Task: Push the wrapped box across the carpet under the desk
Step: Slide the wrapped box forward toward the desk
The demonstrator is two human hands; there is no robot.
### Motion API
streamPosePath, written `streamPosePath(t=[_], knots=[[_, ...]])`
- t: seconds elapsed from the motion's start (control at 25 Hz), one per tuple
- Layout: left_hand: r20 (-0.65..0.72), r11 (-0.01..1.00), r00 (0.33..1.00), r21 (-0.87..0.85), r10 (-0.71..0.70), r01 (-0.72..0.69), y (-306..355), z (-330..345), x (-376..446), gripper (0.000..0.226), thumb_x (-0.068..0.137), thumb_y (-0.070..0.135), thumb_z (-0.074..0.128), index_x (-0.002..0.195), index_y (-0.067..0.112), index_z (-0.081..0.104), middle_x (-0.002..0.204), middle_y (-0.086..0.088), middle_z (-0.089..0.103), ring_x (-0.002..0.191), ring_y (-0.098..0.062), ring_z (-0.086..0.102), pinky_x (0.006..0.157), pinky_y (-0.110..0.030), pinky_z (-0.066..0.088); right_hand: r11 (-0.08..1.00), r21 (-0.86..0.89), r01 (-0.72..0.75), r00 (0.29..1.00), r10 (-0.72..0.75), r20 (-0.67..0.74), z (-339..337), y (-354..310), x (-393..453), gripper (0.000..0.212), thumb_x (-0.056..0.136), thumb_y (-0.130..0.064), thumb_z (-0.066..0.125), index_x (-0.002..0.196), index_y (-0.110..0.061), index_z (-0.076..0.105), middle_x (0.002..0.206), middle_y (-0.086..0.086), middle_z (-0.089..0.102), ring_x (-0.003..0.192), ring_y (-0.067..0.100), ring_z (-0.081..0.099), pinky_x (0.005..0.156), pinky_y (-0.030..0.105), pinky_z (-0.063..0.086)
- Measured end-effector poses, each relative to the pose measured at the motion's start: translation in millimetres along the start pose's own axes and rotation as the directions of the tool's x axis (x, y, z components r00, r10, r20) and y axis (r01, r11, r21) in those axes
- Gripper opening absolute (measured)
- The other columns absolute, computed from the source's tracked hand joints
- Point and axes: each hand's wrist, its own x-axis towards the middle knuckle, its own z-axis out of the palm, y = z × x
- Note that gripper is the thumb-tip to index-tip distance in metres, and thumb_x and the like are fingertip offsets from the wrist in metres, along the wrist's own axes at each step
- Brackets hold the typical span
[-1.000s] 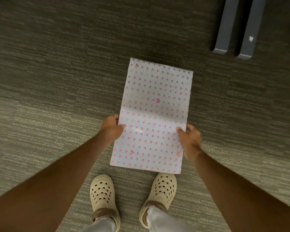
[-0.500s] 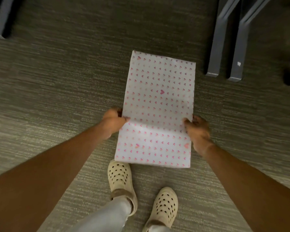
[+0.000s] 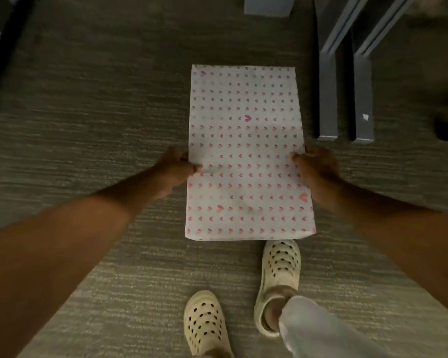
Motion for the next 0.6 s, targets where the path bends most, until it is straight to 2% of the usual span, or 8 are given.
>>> streamPosePath(t=[0.12, 0.24, 0.36, 0.48, 0.6], knots=[[0.016, 0.998, 1.000, -0.066, -0.001, 0.002, 10, 1, 41, 0.018, 0.088, 0.013, 0.066, 0.105, 0.008, 0.064, 0.111, -0.004, 0.067, 0.111, -0.026, 0.062, 0.089, -0.039, 0.053, 0.998, 0.020, 0.051, 0.998, -0.052, 0.037, 2, -13, 38, 0.043, 0.097, -0.041, 0.060, 0.135, -0.022, 0.056, 0.135, 0.004, 0.063, 0.117, 0.030, 0.064, 0.080, 0.038, 0.056], [0.014, 0.994, 0.999, -0.106, 0.033, -0.031, 26, -1, 84, 0.007, 0.086, 0.010, 0.067, 0.093, 0.012, 0.064, 0.102, 0.001, 0.067, 0.104, -0.022, 0.063, 0.087, -0.037, 0.053, 0.997, 0.020, 0.075, 0.997, -0.074, -0.018, 7, -30, 78, 0.043, 0.096, -0.039, 0.062, 0.134, -0.020, 0.058, 0.135, 0.006, 0.062, 0.116, 0.029, 0.064, 0.084, 0.038, 0.058], [-0.013, 0.995, 0.999, -0.094, 0.043, -0.044, 44, 3, 119, 0.009, 0.086, 0.010, 0.067, 0.092, 0.014, 0.063, 0.097, 0.004, 0.065, 0.093, -0.015, 0.062, 0.079, -0.031, 0.054, 0.995, -0.013, 0.098, 0.992, -0.098, -0.080, 13, -41, 113, 0.040, 0.095, -0.038, 0.064, 0.130, -0.018, 0.061, 0.131, 0.006, 0.063, 0.107, 0.023, 0.061, 0.066, 0.024, 0.050], [-0.059, 0.997, 0.997, -0.045, 0.052, -0.055, 63, 1, 152, 0.008, 0.086, 0.011, 0.067, 0.090, 0.015, 0.061, 0.096, 0.003, 0.065, 0.089, -0.016, 0.062, 0.078, -0.032, 0.055, 0.992, -0.036, 0.118, 0.990, -0.120, -0.068, 16, -55, 142, 0.044, 0.095, -0.040, 0.063, 0.131, -0.017, 0.061, 0.127, 0.007, 0.064, 0.110, 0.026, 0.063, 0.075, 0.029, 0.051], [-0.105, 0.998, 0.993, -0.023, 0.052, -0.055, 86, -2, 184, 0.012, 0.087, 0.011, 0.067, 0.098, 0.011, 0.062, 0.101, -0.001, 0.064, 0.092, -0.018, 0.063, 0.082, -0.034, 0.055, 0.989, -0.083, 0.119, 0.987, -0.127, -0.095, 16, -79, 174, 0.037, 0.090, -0.032, 0.058, 0.118, -0.011, 0.070, 0.118, 0.013, 0.072, 0.110, 0.033, 0.067, 0.087, 0.040, 0.055]])
